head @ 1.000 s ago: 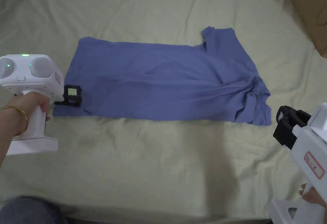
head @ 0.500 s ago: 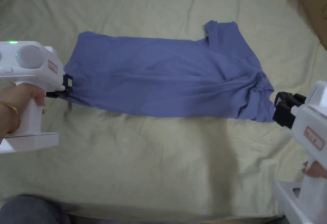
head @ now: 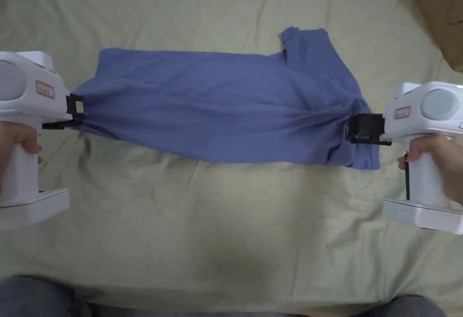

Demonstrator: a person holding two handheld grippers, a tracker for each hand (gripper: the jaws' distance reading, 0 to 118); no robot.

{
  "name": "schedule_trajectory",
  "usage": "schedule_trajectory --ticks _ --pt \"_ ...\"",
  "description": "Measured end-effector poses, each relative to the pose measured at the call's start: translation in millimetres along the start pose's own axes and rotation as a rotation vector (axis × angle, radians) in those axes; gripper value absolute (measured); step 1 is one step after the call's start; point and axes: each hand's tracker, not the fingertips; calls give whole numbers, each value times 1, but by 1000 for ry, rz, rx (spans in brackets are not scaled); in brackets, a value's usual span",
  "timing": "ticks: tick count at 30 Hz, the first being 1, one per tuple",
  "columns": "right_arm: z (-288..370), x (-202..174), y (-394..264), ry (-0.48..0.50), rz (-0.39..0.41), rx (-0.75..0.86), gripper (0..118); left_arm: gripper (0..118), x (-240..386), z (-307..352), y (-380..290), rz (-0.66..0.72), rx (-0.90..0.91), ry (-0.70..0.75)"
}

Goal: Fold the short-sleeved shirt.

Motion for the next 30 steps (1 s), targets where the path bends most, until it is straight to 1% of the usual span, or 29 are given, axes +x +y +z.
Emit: schedule_trajectory --ticks 1,4,5,6,7,8,9,10,11,12,13,14,15,17,20,23,25,27,30 --pt "-13 2 -1 6 -29 -26 112 1 -1 -3 -2 5 -9 2" --pt "-42 6 -6 -36 -121 -80 109 1 -2 -12 -6 17 -36 12" --pt "-48 8 -8 -26 -148 -82 107 1 -2 -15 -6 18 -42 14" --pt "-54 10 -9 -17 -170 -91 100 1 -2 -17 -6 19 -47 17" --pt "-57 11 -11 -13 -176 -93 91 1 -3 -19 -6 19 -51 19" --pt "-61 13 -13 -5 -177 -94 85 1 -3 -21 -6 22 -54 21" --pt "-63 15 -14 7 -179 -97 85 1 -4 -23 -6 26 -59 21" --pt "-64 17 -15 32 -189 -99 63 1 -5 -24 -6 32 -62 20" --pt "-59 19 -14 87 -220 -92 48 1 -6 -26 -6 46 -66 17" --pt "-56 19 -11 74 -205 -99 35 1 -7 -26 -6 64 -68 16" --pt "-52 21 -8 92 -189 -99 10 1 -9 -26 -5 77 -75 10" --pt "-44 22 -5 119 -214 -98 10 1 -10 -26 -4 85 -82 7" --pt "-35 25 -6 110 -213 -98 10 1 -10 -23 -3 85 -78 9" --pt "-17 31 -5 141 -202 -74 10 1 -11 -14 -2 90 -66 -4" --pt "21 39 -6 191 -206 -42 10 1 -13 7 -2 92 -33 -13" --pt "56 48 -20 233 -158 -9 10 1 -20 30 -8 91 -11 -13" --pt "76 53 -40 250 -120 13 10 1 -32 44 -20 113 2 -32" --pt "90 56 -68 261 -102 15 10 1 -41 56 -42 125 -4 -39" --pt "97 60 -114 265 -105 10 9 1 -49 63 -81 127 -55 -41"
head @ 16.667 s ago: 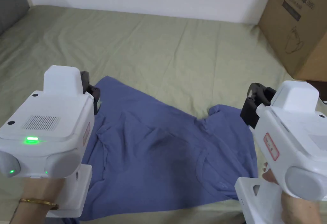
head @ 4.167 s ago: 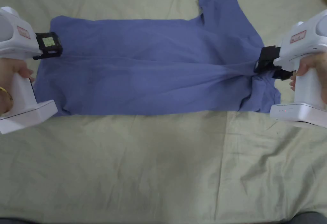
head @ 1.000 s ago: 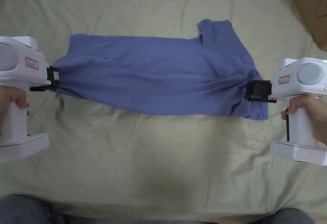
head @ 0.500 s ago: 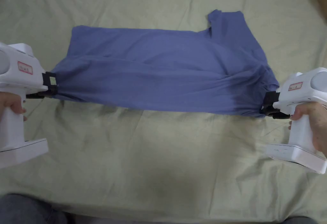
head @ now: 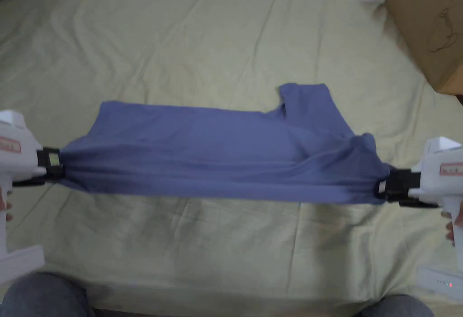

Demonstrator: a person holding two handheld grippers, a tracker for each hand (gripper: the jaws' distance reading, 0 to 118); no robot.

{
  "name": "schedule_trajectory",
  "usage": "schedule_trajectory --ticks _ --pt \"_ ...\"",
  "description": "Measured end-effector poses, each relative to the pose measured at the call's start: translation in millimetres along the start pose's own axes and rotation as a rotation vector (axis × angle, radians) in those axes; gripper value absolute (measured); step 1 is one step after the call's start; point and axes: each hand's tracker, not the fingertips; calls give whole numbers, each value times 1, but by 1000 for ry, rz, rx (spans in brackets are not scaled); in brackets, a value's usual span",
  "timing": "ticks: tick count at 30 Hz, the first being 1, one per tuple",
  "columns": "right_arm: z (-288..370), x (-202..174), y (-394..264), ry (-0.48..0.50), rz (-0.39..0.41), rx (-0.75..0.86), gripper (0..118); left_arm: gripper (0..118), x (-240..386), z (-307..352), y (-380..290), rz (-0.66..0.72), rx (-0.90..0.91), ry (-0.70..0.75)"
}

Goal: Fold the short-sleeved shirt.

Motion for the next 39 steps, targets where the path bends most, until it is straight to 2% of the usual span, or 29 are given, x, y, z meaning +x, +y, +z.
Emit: schedule_trajectory --ticks 3,4,6,7,8,9,10,11,12,13,15,19,21,23,25,26,27,28,29,30,31,32,33,35,37,39 --pt "-4 8 -41 -14 -33 -42 10 2 -9 -5 -36 -14 -75 18" --pt "-7 10 -51 -16 -42 -57 10 6 -11 -7 -44 -3 -90 20" --pt "-9 15 -67 -15 -55 -67 14 38 -13 -5 -56 44 -92 16" --pt "-7 16 -70 -15 -58 -56 24 52 -12 -3 -58 52 -82 18" --pt "-3 16 -70 -15 -54 -44 30 60 -12 2 -59 51 -72 32" --pt "2 13 -66 -38 -27 -43 30 60 -11 7 -56 39 -56 43" --pt "9 12 -63 -79 11 -29 49 80 -9 15 -53 18 -22 48" --pt "19 8 -59 -112 58 3 78 101 -7 23 -49 6 23 51" --pt "33 4 -53 -141 103 63 91 111 -5 35 -43 3 86 45" --pt "47 0 -47 -151 122 136 95 114 -2 47 -38 0 149 20" --pt "80 -12 -38 -135 156 318 96 114 10 73 -28 -13 303 -44" --pt "126 -42 -33 -146 160 625 98 114 45 115 -20 -70 547 -58" --pt "136 -55 -39 -139 154 797 109 114 65 128 -25 -145 692 -45" --pt "139 -70 -47 -152 137 890 118 115 81 131 -34 -207 819 -10" --pt "136 -85 -59 -150 153 956 118 112 96 132 -44 -256 891 42" --pt "132 -91 -63 -156 164 939 118 107 99 127 -46 -276 889 64" --pt "129 -95 -67 -156 169 930 118 96 103 126 -51 -294 894 64" --pt "126 -97 -70 -148 175 930 116 79 105 126 -55 -300 893 42" --pt "125 -103 -76 -116 188 919 109 48 107 126 -60 -321 893 22" --pt "122 -105 -80 -101 192 914 98 27 106 122 -61 -323 882 19" --pt "121 -108 -82 -100 200 910 77 13 107 121 -62 -331 872 15" --pt "120 -112 -84 -102 216 906 33 2 108 119 -64 -331 860 13" --pt "117 -113 -83 -109 228 896 0 0 109 117 -65 -331 852 13" --pt "113 -116 -80 -118 211 867 0 0 109 112 -64 -335 824 18" --pt "113 -118 -76 -70 195 836 0 0 108 108 -62 -335 793 6" --pt "111 -122 -75 -81 189 844 0 0 107 103 -59 -327 778 4"
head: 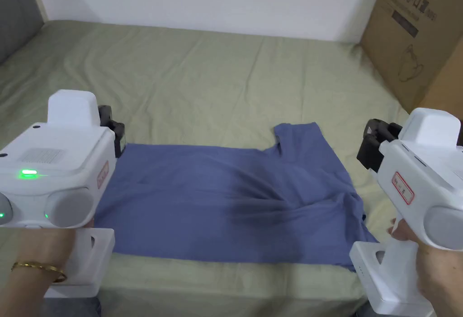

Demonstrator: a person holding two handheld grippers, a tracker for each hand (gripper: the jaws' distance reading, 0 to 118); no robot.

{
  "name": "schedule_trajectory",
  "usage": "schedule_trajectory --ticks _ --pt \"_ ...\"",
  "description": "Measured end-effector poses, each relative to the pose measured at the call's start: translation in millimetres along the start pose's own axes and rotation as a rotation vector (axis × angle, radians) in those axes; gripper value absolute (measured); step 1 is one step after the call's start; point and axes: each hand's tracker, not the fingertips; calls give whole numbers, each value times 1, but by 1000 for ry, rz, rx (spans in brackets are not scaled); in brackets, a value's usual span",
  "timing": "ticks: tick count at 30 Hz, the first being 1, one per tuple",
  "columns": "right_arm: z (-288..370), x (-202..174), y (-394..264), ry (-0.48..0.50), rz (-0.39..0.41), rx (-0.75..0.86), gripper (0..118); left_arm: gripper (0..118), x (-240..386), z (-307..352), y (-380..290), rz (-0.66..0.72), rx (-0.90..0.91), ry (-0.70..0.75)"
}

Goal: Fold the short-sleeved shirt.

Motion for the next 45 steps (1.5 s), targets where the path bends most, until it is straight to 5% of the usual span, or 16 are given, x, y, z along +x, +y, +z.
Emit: schedule_trajectory --ticks 12,14,17,18,29,32,36,38,40,45 --pt "-32 -10 17 13 19 -30 0 4 -32 -74 16 98 -172 -54" --pt "-42 -9 19 13 11 -30 0 29 -43 -100 22 152 -244 -69" --pt "-57 -9 22 12 16 -33 0 105 -55 -146 24 168 -367 -94" --pt "-62 -9 22 16 14 -36 0 118 -57 -164 23 166 -422 -92" --pt "-124 1 12 -14 21 -118 0 118 -74 -311 -39 167 -861 20" --pt "-138 7 4 -24 36 -158 0 114 -74 -333 -57 202 -839 55" --pt "-150 16 -7 -50 49 -188 0 83 -75 -331 -56 197 -869 74" --pt "-153 19 -10 -59 37 -202 0 36 -77 -331 -58 128 -871 85" --pt "-155 21 -12 -61 21 -207 0 4 -83 -364 -79 122 -875 47" --pt "-161 24 -12 -59 16 -221 0 0 -72 -353 -71 82 -845 24"
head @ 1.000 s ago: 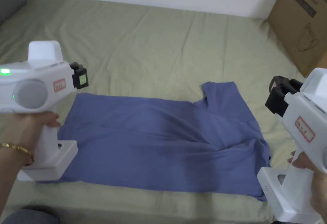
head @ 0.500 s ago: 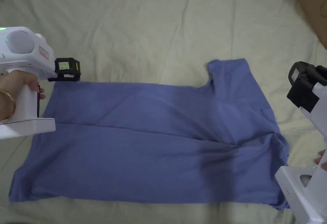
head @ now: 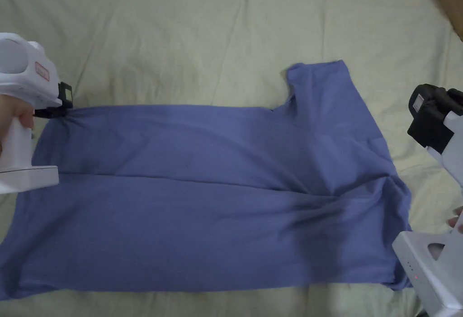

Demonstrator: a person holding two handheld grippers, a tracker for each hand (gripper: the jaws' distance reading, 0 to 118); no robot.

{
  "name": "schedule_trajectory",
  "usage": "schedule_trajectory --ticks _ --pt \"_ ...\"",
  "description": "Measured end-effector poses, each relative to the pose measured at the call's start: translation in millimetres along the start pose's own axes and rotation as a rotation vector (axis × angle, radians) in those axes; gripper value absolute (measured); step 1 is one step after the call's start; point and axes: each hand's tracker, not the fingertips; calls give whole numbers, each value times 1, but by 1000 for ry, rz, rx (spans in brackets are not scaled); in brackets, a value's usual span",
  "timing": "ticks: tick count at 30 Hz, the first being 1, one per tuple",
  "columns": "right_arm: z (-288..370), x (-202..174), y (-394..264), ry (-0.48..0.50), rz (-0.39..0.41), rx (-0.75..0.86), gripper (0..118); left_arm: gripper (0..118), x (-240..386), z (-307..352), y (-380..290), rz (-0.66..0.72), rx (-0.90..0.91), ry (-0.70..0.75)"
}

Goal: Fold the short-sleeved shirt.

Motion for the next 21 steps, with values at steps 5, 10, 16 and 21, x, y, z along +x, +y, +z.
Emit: schedule_trajectory --ticks 5,10,16,21 --pt "-21 9 17 26 18 -88 0 0 11 66 -5 26 173 -77" --pt "-72 28 39 38 -20 -269 110 0 7 86 0 49 189 -114" --pt "-159 39 41 27 1 -491 113 0 11 90 -11 87 185 -107" --pt "-225 41 6 -81 12 -696 113 0 0 74 -9 102 161 -99"
